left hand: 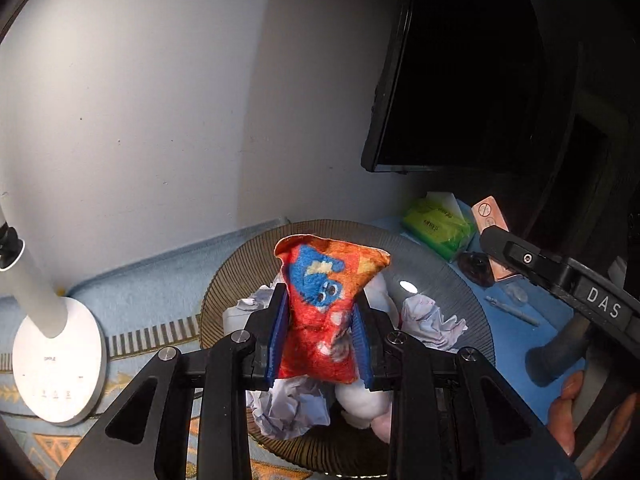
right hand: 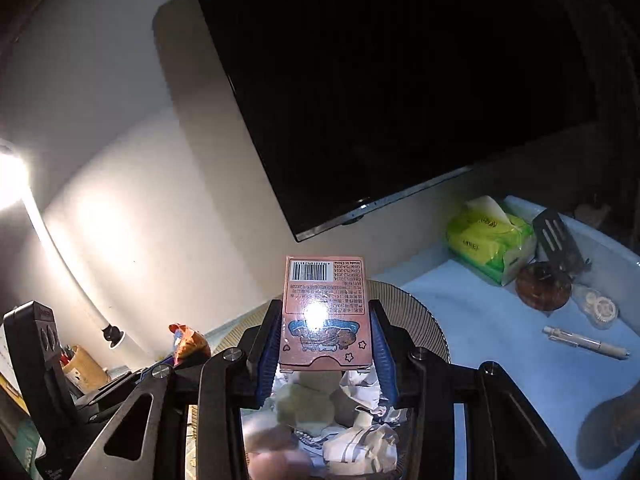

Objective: Organize objects
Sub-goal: 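Carry the snack bag and pink box to the bowl and open both tools, then withdraw both open tools from the bowl back over the rug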

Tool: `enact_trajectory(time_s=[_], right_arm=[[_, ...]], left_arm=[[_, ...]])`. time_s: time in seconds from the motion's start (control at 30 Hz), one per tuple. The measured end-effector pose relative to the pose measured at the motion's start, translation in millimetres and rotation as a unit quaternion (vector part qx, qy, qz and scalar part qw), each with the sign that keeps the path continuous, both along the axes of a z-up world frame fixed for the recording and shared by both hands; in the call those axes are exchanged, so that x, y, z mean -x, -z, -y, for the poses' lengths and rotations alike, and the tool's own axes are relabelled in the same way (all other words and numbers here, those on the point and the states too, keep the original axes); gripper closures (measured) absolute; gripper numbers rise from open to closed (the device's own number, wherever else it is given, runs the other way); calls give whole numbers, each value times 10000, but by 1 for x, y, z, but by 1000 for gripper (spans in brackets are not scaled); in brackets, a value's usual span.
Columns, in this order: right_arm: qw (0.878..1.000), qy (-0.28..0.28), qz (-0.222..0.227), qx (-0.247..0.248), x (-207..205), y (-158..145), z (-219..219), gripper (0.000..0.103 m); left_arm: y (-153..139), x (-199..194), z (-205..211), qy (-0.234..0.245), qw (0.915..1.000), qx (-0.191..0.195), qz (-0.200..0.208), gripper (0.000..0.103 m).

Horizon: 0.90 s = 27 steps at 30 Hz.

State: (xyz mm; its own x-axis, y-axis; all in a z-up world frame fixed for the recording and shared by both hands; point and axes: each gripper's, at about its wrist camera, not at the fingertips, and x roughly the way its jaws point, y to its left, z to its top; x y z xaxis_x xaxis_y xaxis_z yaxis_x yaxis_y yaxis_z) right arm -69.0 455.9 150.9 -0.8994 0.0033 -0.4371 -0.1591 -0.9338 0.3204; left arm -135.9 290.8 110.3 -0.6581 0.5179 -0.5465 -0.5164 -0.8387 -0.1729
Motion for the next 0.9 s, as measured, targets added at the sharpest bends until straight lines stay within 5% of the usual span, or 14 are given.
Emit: enact_trajectory(time_s=[0.13,0.2,0.23,0.27,0.57,0.9], right_arm=[[9995,55,310,-6,11,18,-4,63],[9992,-43,373,152,15,24,-9,52],[9990,-60,382,236,16,27,-13,39],[9988,-4,389,291,15,29,-16,34],[9986,355,371,-128,7,33,-11,19],[9981,196,-150,-569,-59,1,39,14]], left_arm=[[5,7,-2,166,9997,-17,152,72],[10,13,2,258,9988,-179,379,47],[12,15,5,238,9982,-252,491,22],[14,17,11,185,9978,-361,529,11],[-12,1,34,171,9983,-512,241,12],[-69,-72,144,-509,9969,-553,-240,11]])
